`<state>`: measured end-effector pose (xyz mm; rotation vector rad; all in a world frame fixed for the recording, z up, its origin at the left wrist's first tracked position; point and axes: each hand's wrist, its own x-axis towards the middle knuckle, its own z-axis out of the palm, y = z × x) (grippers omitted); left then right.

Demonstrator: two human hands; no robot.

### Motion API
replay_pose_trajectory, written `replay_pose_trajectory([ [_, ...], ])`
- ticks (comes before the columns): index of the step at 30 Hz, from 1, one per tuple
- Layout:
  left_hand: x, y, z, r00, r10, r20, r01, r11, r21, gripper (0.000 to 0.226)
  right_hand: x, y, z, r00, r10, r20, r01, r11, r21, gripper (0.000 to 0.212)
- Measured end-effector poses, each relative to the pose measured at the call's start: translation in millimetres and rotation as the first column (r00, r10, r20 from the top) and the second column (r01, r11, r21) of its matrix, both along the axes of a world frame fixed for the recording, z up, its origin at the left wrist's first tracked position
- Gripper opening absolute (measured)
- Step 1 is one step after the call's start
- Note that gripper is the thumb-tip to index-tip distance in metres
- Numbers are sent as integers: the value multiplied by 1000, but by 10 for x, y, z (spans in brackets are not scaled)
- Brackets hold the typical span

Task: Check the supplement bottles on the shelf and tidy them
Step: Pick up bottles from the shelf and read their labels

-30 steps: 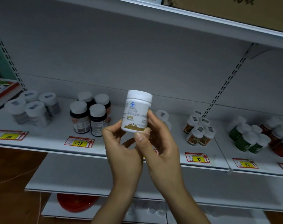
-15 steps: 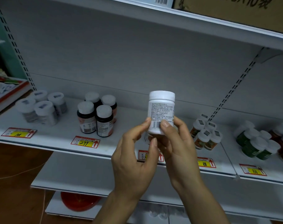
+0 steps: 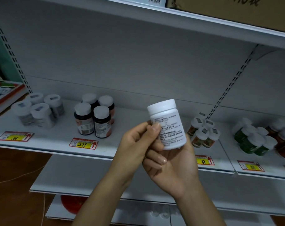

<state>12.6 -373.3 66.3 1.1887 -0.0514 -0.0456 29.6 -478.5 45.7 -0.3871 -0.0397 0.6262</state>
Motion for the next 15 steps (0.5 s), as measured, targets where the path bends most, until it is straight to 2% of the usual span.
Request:
replay_pose_trajectory([
  [2, -6, -4, -4, 1000, -28, -12, 28, 1000, -4, 38, 6, -8, -50, 997, 64, -47, -63, 998, 28, 48],
  [3, -5, 3, -12, 1000, -15, 7, 15, 1000, 0, 35, 7, -12, -58, 996, 59, -67, -61, 998, -22, 49],
  [6, 48, 15, -57, 985, 82, 154, -89, 995, 36, 40, 2, -15, -37, 996, -84, -31, 69, 941, -331, 47],
  [9, 70, -2, -116, 953, 194, 235, -215, 974, 67, 48, 1, 16, -53, 975, -221, 7, 202, 876, -437, 38],
  [12, 64, -14, -134, 942, 272, 197, -294, 951, 92, 59, -26, -4, -86, 936, -317, 155, 352, 805, -478, 39],
  [15, 61, -33, -92, 945, 286, 157, -298, 952, 65, 68, -81, -16, -67, 861, -347, 372, 503, 684, -528, 53],
])
